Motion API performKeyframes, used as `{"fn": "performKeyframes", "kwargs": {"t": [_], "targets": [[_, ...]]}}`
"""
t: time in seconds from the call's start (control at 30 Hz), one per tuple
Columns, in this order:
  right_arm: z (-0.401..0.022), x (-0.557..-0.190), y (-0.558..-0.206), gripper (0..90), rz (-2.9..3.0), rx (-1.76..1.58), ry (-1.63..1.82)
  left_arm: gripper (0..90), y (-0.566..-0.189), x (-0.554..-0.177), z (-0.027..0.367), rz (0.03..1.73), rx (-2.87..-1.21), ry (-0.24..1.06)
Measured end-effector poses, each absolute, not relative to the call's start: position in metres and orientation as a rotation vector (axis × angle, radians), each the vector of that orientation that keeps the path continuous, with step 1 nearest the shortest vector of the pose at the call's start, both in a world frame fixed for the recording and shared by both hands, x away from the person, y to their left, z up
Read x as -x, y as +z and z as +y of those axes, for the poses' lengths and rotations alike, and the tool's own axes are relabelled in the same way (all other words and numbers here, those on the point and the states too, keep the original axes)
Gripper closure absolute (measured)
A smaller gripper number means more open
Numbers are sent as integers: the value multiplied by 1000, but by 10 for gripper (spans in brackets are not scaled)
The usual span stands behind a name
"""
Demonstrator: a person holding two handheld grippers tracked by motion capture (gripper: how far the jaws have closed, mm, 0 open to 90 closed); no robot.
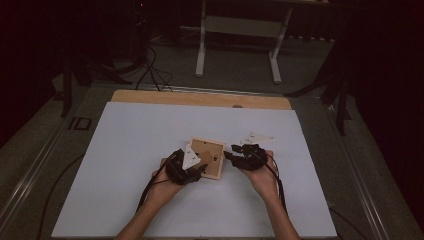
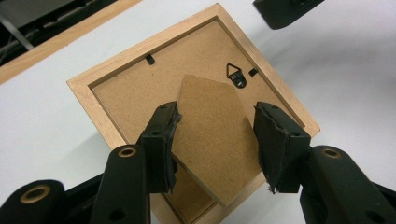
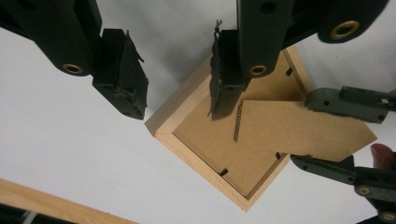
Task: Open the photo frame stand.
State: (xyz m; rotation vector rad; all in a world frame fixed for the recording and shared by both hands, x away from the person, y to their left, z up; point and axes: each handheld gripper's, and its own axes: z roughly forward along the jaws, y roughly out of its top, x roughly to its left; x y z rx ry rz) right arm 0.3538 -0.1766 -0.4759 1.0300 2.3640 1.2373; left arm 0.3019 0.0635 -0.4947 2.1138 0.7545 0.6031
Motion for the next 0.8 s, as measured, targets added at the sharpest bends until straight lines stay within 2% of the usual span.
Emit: {"fn": "performKeyframes", "kwargs": {"t": [0.8], "targets": [[-168, -369, -485, 469, 2443, -1138, 1250, 517, -499, -298, 66, 723, -2097, 631]]}}
